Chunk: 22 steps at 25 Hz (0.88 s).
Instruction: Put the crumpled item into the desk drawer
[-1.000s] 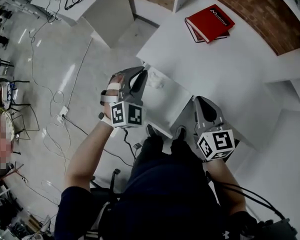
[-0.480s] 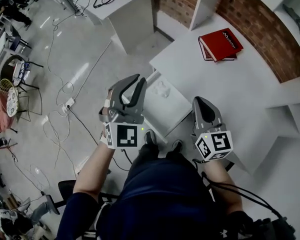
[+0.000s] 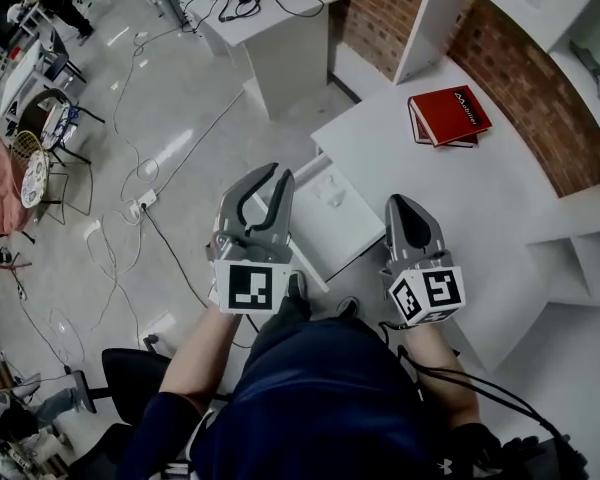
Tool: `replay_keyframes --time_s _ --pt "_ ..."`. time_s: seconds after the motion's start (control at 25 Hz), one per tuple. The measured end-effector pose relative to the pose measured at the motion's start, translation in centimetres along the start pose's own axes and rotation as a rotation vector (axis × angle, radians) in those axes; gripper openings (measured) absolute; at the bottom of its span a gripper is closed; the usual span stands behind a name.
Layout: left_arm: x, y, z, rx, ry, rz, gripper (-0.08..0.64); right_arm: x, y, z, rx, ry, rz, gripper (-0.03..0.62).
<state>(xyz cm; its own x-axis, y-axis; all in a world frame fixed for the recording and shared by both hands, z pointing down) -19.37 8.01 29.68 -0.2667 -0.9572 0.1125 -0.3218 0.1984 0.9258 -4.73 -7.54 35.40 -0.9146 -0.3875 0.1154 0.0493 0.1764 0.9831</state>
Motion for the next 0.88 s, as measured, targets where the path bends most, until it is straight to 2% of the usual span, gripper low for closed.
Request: replay_keyframes --time_s 0.24,0.48,0.56,0.88 --pt "-1.1 1.0 -0.7 -0.119 -0.028 0.020 0.062 -0.9 -1.3 0.1 -0.010 -0.015 -0.039 0.002" --pt "-2.3 1.6 -0.6 -0.157 -0.064 0.047 0.053 -1.5 -1.6 0.1 -0.020 -0.036 -0.063 0.002" --pt "-2.6 1.7 -0.4 -0.176 -0.065 0.047 0.002 -1.7 -2.0 0.3 -0.036 -0.046 -0.084 0.002" --pt "-3.3 1.7 -0.1 -0.191 -0.079 0.047 0.002 -2.2 -3.1 0.6 -0.078 -0.040 -0.128 0.002"
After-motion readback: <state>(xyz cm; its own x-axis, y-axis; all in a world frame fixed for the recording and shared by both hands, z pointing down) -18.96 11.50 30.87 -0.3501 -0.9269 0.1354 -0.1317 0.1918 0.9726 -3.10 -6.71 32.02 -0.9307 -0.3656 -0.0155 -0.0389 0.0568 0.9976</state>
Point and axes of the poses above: the fingertips, and each gripper's own axes: x forward along the fingers, z to its left, y out of its underside, the point moved 5 cm from there along -x, backward along the fingers, and after that the axes turned 11 degrees about y, right-handed, at the moved point
